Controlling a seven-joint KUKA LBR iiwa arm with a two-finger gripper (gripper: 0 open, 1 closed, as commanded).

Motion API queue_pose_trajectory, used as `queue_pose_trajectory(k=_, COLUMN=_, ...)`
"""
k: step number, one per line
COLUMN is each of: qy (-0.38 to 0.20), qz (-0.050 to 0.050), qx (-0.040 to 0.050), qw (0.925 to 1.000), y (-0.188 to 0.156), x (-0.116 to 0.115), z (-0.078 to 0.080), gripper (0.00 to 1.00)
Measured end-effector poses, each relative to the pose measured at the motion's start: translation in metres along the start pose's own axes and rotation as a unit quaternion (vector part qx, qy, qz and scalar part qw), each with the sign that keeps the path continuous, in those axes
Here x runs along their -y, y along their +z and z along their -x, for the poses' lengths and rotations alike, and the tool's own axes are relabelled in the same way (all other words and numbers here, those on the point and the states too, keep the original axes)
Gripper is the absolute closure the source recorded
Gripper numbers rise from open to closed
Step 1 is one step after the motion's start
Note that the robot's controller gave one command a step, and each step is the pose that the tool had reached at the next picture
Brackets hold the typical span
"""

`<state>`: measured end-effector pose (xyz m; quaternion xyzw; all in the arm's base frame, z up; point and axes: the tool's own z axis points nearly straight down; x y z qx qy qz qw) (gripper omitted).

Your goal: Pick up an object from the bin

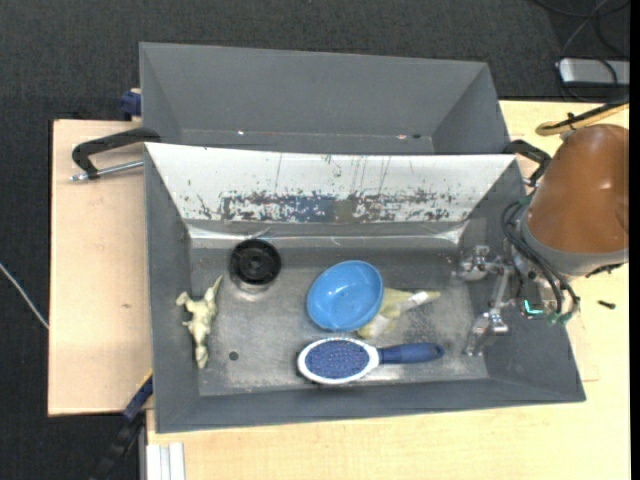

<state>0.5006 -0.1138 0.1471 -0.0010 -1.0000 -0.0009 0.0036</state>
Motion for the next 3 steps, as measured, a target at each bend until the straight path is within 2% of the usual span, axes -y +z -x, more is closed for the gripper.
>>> queue_pose_trajectory(k=1, qy=-0.047, qz=-0.001, qx=0.0037, qw=0.9989, y=0.078, x=-0.059, z=0.012, gripper=0.00)
queue_pose_trajectory(k=2, qy=-0.046, qz=-0.001, qx=0.0056, qw=0.9989, y=0.075, x=-0.058, z=0.013, gripper=1.00)
queue_pose_trajectory(k=3, qy=-0.070, qz=-0.002, qx=0.0100, qw=0.9975, y=-0.054, x=-0.078, z=0.015, gripper=1.00)
